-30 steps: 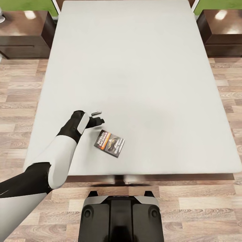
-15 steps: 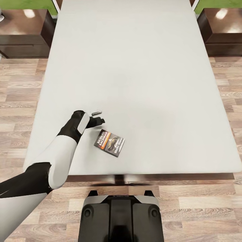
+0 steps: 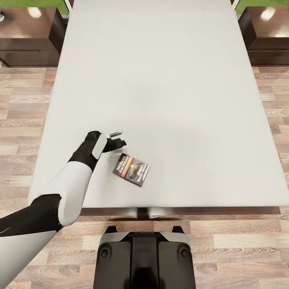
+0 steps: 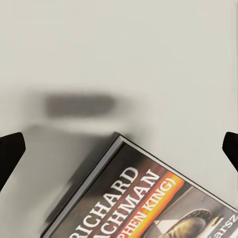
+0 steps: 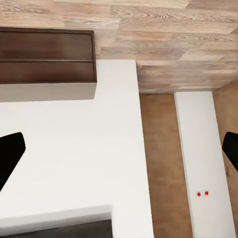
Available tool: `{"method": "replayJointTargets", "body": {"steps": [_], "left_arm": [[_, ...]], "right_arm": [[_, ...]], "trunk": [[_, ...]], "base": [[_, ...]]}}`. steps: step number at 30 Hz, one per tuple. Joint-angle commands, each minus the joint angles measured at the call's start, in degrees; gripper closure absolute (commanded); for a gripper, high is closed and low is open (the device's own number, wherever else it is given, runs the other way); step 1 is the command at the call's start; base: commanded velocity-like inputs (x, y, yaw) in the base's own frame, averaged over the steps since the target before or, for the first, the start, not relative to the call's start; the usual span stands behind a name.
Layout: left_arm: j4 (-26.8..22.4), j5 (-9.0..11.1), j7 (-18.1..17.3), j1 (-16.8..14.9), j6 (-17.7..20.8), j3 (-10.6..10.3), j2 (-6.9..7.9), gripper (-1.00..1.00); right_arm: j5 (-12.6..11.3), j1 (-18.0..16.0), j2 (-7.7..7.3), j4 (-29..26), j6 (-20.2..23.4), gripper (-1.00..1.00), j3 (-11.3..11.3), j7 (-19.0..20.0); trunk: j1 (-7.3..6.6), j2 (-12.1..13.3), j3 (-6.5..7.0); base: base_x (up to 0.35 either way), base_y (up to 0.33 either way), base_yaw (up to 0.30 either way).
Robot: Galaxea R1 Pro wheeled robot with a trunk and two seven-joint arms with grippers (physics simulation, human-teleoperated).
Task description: In the bedroom, move the book from the bed onto either nightstand, and place the two sandals side by side next to the bed.
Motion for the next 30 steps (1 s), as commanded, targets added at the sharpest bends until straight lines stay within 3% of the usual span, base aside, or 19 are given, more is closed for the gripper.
{"method": "replayJointTargets", "body": {"steps": [1,15,30], "left_arm": [[-0.18,0.64,0.49,-0.01,0.21,0.26,-0.07,-1.00],[-0.63,0.74,0.50,0.01,-0.42,0.26,-0.01,-1.00],[-0.66,0.75,0.50,0.01,-0.51,0.26,0.00,-1.00]], "right_arm": [[0.61,-0.05,-0.03,0.18,0.08,-1.00,-0.36,-0.31],[0.63,-0.07,-0.06,0.18,0.08,-1.00,-0.36,-0.31],[0.62,-0.06,-0.09,0.18,0.19,-1.00,-0.36,-0.31]], "trunk": [[0.02,-0.06,-0.05],[0.02,-0.06,-0.19],[0.02,-0.06,-1.25]], "base": [[0.000,0.000,0.010],[0.000,0.000,0.003],[0.000,0.000,0.000]]}}
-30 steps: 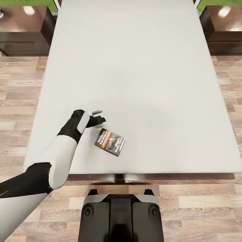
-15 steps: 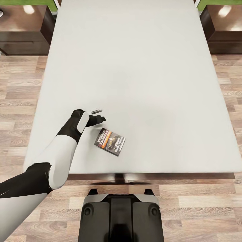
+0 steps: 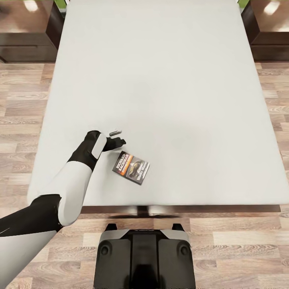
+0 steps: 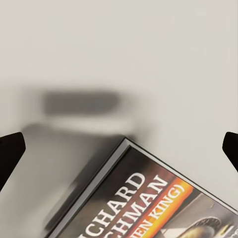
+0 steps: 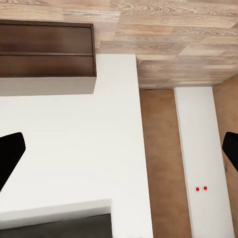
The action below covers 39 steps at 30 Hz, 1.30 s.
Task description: In the bedroom, move the book from the bed onto either nightstand, and place the two sandals side by side next to the bed.
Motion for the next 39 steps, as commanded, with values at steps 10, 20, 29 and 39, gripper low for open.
{"method": "replayJointTargets", "body": {"steps": [10,20,29,39], "left_arm": [[-0.06,0.60,0.48,-0.02,0.13,0.26,-0.06,-1.00],[-0.06,0.61,0.48,-0.02,0.08,0.25,-0.06,-1.00],[-0.06,0.58,0.41,-0.02,0.10,0.19,-0.06,-1.00],[-0.06,0.53,0.46,-0.02,0.12,0.17,-0.06,-1.00]], "right_arm": [[0.66,-0.07,-0.05,0.18,0.00,-1.00,-0.36,-0.31],[0.66,-0.07,-0.04,0.18,-0.03,-1.00,-0.36,-0.31],[0.64,-0.06,0.02,0.18,-0.03,-1.00,-0.36,-0.31],[0.64,-0.07,-0.02,0.18,-0.03,-1.00,-0.36,-0.31]], "trunk": [[0.02,-0.06,-0.93],[0.02,-0.06,-1.81],[0.02,-0.06,-2.14],[0.02,-0.06,-2.70]], "base": [[0.000,0.000,0.000],[0.000,0.000,0.000],[0.000,0.000,0.006],[0.000,0.000,0.052]]}}
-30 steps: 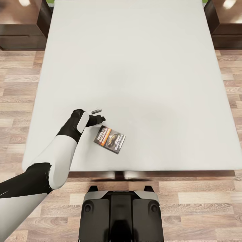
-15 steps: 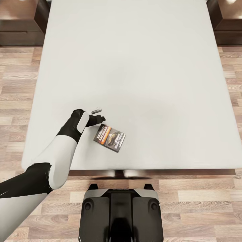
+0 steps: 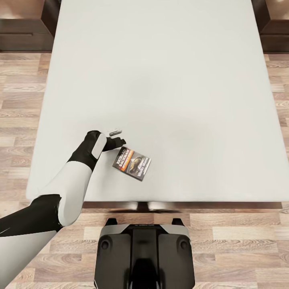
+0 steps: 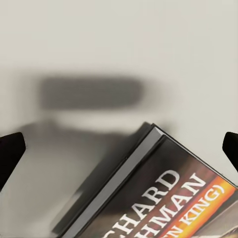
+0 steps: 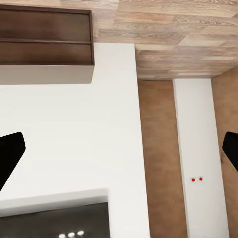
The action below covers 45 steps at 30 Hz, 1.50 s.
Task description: In the bedroom, move the book from the bed onto either nightstand, and place the two sandals side by side next to the bed.
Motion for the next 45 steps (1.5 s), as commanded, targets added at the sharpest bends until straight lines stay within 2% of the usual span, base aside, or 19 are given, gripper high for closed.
{"method": "replayJointTargets", "body": {"steps": [1,45], "left_arm": [[-0.06,0.61,0.48,-0.02,0.23,0.26,-0.06,-1.00],[-1.57,0.79,0.11,0.07,0.17,0.24,-0.35,-1.00]], "right_arm": [[0.61,-0.05,-0.04,0.18,0.08,-1.00,-0.36,-0.31],[0.64,-0.06,-0.07,0.18,0.08,-1.00,-0.36,-0.31]], "trunk": [[0.02,-0.06,-0.07],[0.02,-0.06,-0.76]], "base": [[0.000,0.000,0.029],[0.000,0.000,0.023]]}}
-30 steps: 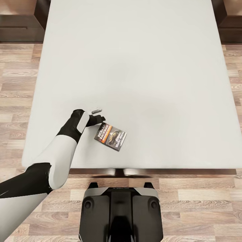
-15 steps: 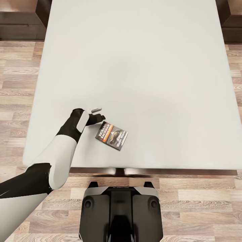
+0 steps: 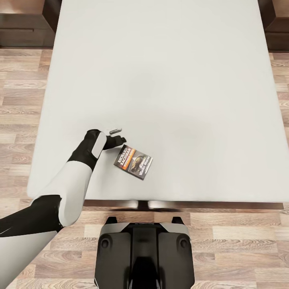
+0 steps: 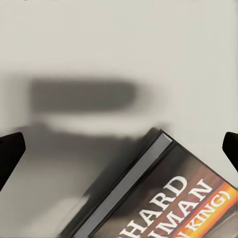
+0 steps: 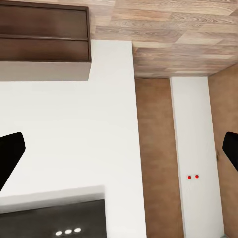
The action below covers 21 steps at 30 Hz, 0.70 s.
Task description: In the bedroom, move the book from the bed onto either nightstand, and place the two sandals side by side next to the bed.
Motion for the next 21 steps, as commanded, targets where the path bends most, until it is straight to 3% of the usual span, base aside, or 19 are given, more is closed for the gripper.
{"method": "replayJointTargets", "body": {"steps": [1,21], "left_arm": [[-0.07,0.63,0.45,-0.01,0.21,0.23,-0.13,-1.00],[-0.05,0.62,0.14,-0.01,-2.10,0.16,-0.50,-1.00]], "right_arm": [[0.60,-0.07,-0.04,0.18,0.08,-1.00,-0.36,-0.31],[0.61,-0.06,-0.04,0.18,0.08,-1.00,-0.36,-0.31]], "trunk": [[0.02,-0.06,-0.04],[0.02,-0.06,-0.04]], "base": [[0.000,0.000,0.002],[0.000,0.000,0.000]]}}
